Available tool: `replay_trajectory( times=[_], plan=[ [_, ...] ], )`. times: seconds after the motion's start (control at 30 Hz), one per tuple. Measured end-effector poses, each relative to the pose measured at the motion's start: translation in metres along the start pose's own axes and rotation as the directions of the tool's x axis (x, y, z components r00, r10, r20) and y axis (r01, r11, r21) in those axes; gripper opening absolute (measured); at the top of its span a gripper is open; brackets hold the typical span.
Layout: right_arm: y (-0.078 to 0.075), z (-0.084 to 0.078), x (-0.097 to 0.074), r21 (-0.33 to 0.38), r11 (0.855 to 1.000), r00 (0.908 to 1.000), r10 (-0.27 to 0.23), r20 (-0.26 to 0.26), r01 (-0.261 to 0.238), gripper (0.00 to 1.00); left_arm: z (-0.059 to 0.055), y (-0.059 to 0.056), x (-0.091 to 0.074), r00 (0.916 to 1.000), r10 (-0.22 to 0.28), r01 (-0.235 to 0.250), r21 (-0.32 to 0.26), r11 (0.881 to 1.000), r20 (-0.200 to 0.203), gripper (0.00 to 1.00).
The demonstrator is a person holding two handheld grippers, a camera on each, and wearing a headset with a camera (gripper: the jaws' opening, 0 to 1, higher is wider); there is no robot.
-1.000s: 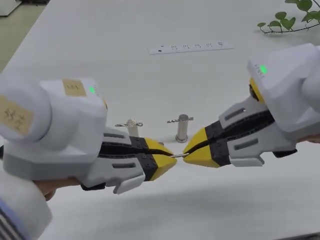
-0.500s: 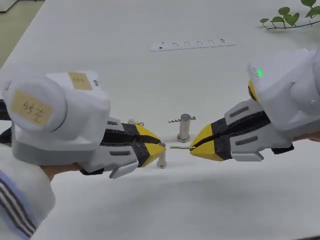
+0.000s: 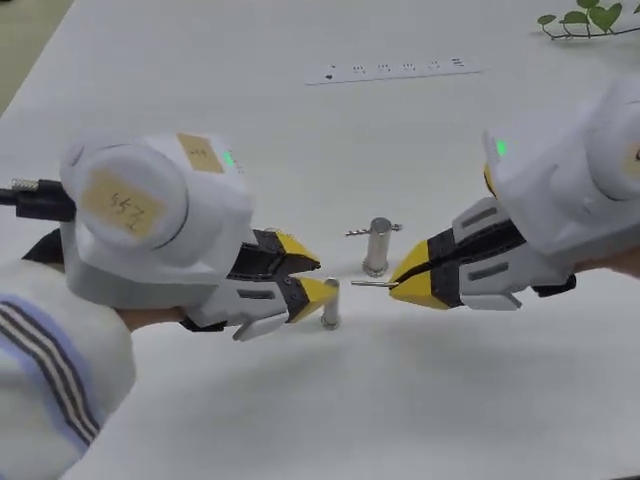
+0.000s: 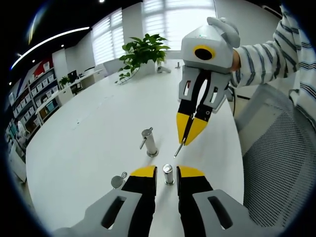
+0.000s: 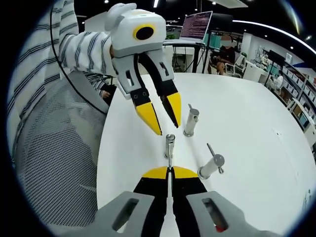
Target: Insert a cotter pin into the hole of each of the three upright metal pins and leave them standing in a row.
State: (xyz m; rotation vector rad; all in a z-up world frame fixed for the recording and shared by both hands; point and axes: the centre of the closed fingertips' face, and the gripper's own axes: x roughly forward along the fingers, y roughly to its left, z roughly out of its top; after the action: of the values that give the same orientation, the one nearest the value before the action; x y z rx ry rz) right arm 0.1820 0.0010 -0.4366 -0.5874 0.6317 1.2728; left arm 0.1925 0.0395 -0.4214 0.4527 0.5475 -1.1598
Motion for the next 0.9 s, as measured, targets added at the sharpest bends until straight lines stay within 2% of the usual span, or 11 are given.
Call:
replay_trajectory(
  times=[0.17, 0.3, 0.63, 0.77, 0.9],
  plan=[
    [-0.003, -0.001, 0.005, -0.008, 1.0, 1.0, 0.007, -0.006, -0.007, 0.0, -0.004, -0.001, 0.005, 0.9997, -0.01, 0.01, 0.014, 1.0, -0.022, 0.13],
    [-0.004, -0.002, 0.008, -0.011, 1.0, 0.9999, 0.01, -0.01, -0.01, 0.0, -0.004, 0.0, 0.008, 0.9997, 0.0, 0.001, 0.01, 1.0, -0.023, 0.15],
    [-0.001, -0.001, 0.011, -0.016, 1.0, 0.9998, 0.016, -0.01, -0.016, 0.0, -0.009, -0.001, 0.013, 0.9994, -0.003, 0.003, 0.001, 1.0, -0.035, 0.06],
    [-0.001, -0.002, 0.011, -0.016, 1.0, 0.9998, 0.018, -0.012, -0.018, 0.0, -0.009, -0.001, 0.013, 0.9994, -0.011, 0.01, -0.013, 1.0, -0.032, 0.06],
    [0.0, -0.001, 0.013, -0.022, 0.999, 0.9997, 0.022, -0.014, -0.023, 0.0, -0.009, -0.001, 0.013, 0.9994, -0.016, 0.016, 0.001, 1.0, -0.03, 0.06]
  ],
)
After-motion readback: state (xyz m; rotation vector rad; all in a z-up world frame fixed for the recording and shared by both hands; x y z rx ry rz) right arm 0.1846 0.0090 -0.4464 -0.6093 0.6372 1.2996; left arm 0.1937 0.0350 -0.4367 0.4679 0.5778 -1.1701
